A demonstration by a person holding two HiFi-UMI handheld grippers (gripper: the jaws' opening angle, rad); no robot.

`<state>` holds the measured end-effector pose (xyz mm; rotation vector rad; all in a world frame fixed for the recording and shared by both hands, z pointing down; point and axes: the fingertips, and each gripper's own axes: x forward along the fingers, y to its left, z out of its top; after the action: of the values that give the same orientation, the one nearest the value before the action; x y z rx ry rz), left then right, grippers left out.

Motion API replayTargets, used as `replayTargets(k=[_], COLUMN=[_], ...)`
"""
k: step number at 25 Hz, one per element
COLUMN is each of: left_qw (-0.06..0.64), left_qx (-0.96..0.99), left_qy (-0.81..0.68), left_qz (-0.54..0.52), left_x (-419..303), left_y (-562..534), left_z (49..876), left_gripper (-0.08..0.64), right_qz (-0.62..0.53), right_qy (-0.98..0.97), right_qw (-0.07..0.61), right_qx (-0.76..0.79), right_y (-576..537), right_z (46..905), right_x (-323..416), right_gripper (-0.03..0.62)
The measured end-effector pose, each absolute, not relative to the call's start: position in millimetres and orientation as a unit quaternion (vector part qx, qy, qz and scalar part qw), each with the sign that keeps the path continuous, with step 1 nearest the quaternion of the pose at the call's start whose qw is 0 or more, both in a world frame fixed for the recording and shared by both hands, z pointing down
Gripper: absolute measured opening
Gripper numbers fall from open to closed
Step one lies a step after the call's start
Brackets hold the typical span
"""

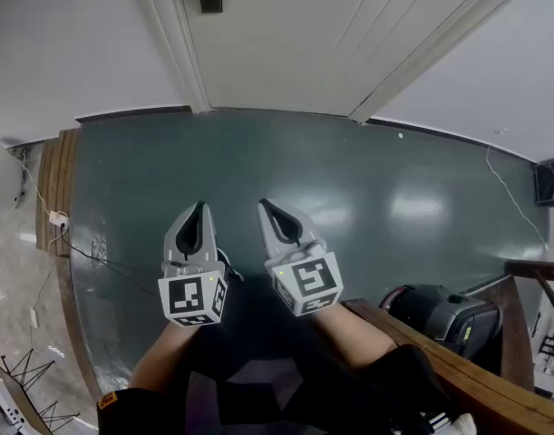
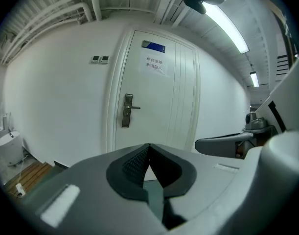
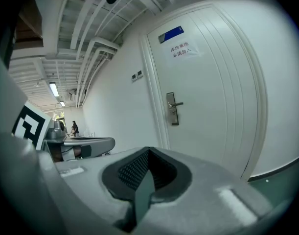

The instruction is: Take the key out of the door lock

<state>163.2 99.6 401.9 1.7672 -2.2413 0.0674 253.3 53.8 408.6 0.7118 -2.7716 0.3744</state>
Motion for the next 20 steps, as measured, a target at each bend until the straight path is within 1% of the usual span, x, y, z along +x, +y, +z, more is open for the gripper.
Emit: replayTargets(k=[12,20], left_qw=[0.146,0.137], left_qx=[0.619,0.609], left_qy=[-0.772,-0.781], left_qz=[0.007,-0.01], left_x=[146,91], left_y=[104,126], left_z=[403,401], left_gripper=[0.018,0.017], right_qz=[0.128,0.125], right_qy=[-0.948,-0.952], right_qw=[0.128,0.122], right_qx=[0.26,0.251], right_y=[49,69], right_z=[406,398], right_x=[237,183], right_gripper=[-0.008,-0.008])
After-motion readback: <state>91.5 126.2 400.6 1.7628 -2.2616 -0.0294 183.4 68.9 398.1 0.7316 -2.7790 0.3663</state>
